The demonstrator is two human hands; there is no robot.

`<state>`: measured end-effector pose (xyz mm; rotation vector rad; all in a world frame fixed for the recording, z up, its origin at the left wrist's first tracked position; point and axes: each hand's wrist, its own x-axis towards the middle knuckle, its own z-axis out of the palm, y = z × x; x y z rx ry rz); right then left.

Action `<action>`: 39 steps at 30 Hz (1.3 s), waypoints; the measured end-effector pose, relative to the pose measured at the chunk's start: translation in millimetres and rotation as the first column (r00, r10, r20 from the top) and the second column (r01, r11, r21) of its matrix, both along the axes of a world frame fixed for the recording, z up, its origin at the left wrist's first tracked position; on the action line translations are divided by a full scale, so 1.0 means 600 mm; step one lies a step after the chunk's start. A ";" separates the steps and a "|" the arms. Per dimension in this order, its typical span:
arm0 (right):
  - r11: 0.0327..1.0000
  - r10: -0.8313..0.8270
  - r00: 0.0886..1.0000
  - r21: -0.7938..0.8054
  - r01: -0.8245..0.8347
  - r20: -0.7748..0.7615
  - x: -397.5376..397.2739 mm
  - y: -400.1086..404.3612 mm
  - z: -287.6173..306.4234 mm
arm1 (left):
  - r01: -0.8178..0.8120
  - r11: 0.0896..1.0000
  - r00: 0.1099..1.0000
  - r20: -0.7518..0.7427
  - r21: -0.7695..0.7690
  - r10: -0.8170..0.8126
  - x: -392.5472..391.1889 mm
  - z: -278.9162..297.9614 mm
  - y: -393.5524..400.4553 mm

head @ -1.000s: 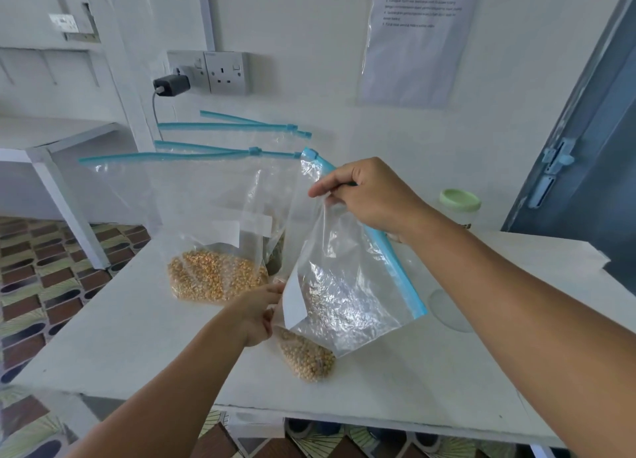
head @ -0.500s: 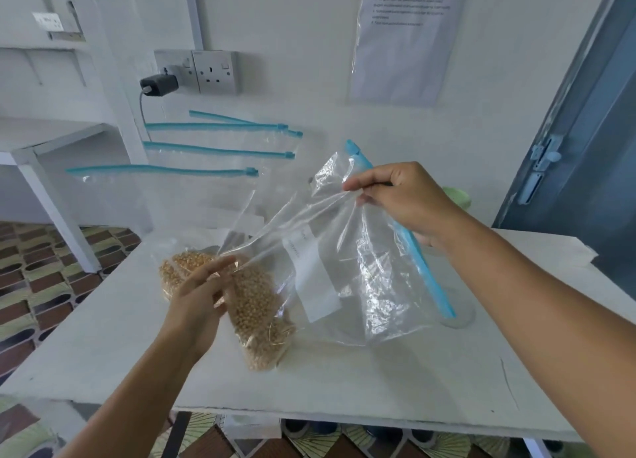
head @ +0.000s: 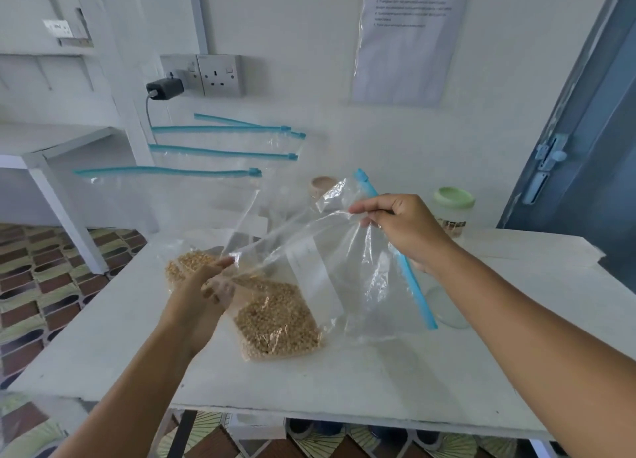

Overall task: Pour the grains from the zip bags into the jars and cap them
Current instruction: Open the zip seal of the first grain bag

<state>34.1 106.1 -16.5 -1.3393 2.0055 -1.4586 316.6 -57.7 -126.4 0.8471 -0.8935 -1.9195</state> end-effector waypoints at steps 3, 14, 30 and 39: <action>1.000 -0.015 1.000 0.010 0.014 0.011 -0.002 -0.009 -0.007 | 0.164 0.985 0.975 0.164 -0.059 -0.153 0.013 -0.011 -0.015; 0.997 -0.029 0.997 -0.068 0.034 0.069 -0.003 -0.011 0.009 | -0.106 0.935 0.983 0.109 -0.339 0.151 -0.004 0.030 -0.012; 1.000 0.014 0.996 -0.015 -0.013 0.089 -0.001 -0.028 -0.011 | -0.042 0.945 0.987 0.135 -0.325 0.091 0.029 0.018 -0.047; 1.000 -0.001 0.994 -0.028 0.004 0.106 -0.005 -0.040 -0.016 | -0.066 0.968 0.994 0.071 -0.240 0.086 0.051 0.028 -0.051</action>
